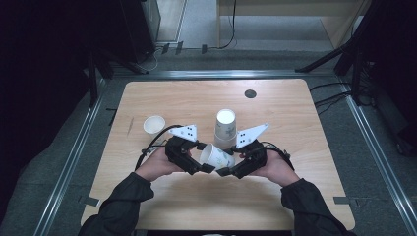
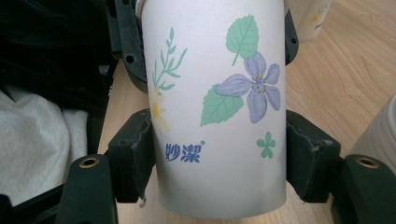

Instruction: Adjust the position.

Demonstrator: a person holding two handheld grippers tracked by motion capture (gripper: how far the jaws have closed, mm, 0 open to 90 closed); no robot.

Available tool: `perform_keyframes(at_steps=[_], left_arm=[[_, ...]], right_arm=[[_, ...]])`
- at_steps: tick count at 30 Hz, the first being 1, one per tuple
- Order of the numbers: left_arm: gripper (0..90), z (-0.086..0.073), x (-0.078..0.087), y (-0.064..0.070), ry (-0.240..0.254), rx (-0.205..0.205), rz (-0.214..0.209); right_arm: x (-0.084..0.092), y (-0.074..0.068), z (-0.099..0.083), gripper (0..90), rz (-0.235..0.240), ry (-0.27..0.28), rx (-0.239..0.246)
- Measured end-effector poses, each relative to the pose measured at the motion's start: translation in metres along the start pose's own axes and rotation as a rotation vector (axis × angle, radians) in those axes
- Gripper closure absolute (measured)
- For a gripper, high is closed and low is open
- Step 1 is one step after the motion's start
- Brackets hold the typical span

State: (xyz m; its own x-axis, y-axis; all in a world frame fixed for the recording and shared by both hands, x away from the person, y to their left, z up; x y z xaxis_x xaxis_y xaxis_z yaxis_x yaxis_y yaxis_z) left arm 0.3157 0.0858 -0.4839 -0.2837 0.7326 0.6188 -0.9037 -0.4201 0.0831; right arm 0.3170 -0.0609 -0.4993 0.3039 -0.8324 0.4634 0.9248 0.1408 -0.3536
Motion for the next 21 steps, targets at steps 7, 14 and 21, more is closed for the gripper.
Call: perform_keyframes(at_steps=[7,14,21], left_arm=[[23.4,0.001,0.002,0.000,-0.010,0.001,-0.011],[23.6,0.003,0.003,-0.001,-0.018,-0.009,-0.004],[23.6,0.004,0.012,-0.008,-0.020,-0.006,0.002]], right_arm=[[-0.001,0.000,0.001,34.1,0.001,0.002,0.003],[0.000,0.000,0.002,32.8,-0.002,0.008,0.004],[0.000,0.001,-0.002,28.1,-0.031,-0.025,-0.003]])
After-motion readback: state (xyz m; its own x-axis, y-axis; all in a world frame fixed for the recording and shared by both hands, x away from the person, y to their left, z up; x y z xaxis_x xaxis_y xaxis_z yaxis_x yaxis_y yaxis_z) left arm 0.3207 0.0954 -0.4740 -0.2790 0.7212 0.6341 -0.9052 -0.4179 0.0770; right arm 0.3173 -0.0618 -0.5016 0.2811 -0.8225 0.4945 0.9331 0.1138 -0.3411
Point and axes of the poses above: each handheld gripper's, and its own axes: x roughly backward along the jaws, z roughly out of its top, y roughly to its right, the point moved 6 cm from there along -x, roughly forward along the jaws, and after that the axes turned 15 degrees about z, right-handed, at the moved point
